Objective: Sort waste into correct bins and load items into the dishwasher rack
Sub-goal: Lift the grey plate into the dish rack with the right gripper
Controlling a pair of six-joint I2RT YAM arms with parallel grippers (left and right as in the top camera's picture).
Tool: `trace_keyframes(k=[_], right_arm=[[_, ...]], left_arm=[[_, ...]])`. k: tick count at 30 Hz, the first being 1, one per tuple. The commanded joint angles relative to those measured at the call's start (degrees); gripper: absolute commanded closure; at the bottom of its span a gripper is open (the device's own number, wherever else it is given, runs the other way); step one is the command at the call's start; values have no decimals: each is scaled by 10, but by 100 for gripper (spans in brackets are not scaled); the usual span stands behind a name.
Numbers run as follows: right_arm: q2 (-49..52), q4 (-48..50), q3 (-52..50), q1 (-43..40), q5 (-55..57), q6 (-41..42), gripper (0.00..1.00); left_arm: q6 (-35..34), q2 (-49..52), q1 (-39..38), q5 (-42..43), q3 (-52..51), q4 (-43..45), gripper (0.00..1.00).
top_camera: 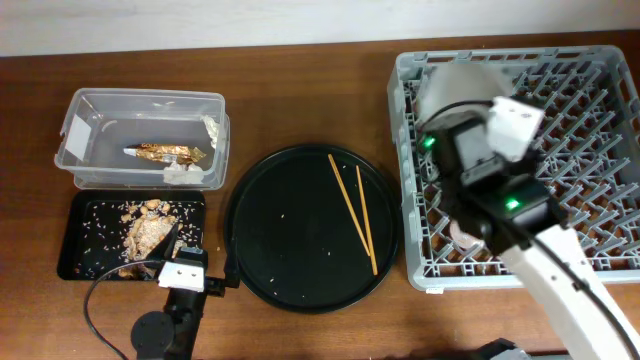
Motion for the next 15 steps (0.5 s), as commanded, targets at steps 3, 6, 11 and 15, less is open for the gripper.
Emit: trace_keyframes(k=[3,6,11,15], right_arm=[[68,73,1,-130,116,-74,96],[138,176,1,-170,116,-203,96],[250,301,1,-160,116,-362,96],[302,301,1,-129,116,-365,96]], left_arm=[[9,-3,2,4,-5,1,0],[9,-3,2,4,-5,1,1],[9,-3,3,4,-5,1,1],[9,-3,3,4,-5,1,1]])
